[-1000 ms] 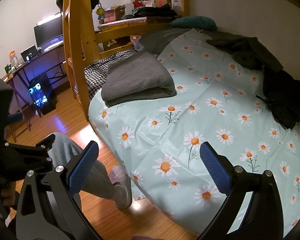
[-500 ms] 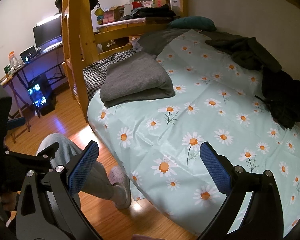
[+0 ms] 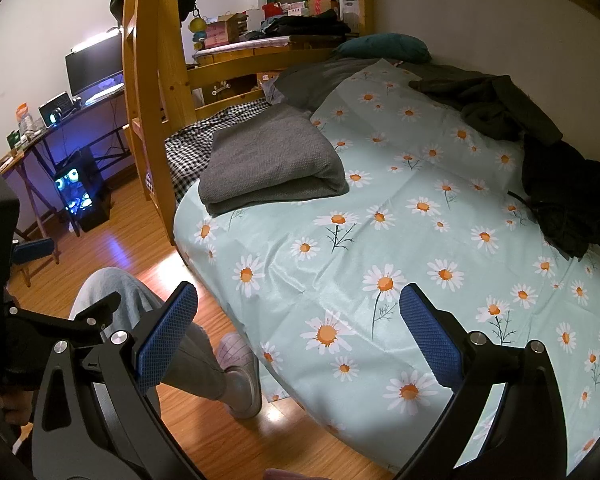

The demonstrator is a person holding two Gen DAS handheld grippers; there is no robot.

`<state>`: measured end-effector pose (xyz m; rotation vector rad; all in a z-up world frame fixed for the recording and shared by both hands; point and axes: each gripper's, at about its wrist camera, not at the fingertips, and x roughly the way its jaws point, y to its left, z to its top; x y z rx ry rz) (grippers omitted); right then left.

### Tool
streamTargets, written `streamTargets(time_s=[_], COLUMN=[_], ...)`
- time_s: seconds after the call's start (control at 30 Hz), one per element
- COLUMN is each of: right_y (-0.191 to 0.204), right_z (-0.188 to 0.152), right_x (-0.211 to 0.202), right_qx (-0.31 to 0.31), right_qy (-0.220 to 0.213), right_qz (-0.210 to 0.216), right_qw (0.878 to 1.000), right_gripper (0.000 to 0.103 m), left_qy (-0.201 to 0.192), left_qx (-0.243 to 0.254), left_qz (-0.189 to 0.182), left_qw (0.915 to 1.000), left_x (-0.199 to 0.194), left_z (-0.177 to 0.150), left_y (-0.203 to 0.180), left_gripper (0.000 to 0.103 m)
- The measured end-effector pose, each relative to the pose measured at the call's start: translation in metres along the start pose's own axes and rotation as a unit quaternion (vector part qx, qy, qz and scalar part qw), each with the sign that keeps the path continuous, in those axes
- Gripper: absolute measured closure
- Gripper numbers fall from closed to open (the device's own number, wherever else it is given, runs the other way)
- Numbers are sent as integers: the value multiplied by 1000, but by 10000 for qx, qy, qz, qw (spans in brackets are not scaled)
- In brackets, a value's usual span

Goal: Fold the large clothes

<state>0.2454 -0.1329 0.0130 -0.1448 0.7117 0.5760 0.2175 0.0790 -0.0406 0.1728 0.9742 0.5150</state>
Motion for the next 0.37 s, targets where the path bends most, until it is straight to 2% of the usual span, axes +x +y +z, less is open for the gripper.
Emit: streamTargets(time_s=[0.37], right_y=[-1], right_z=[1], right_x=[0], right_qx=[6], right_qy=[-8], right_qz=[-7], right_qw=[10000], right_gripper=[4], left_qy=[-52], left_qx=[62], left_qz=[-148], left_qw=[9999], left_x=[-5], left_z=[-1], left_y=[-3], left_gripper=[6])
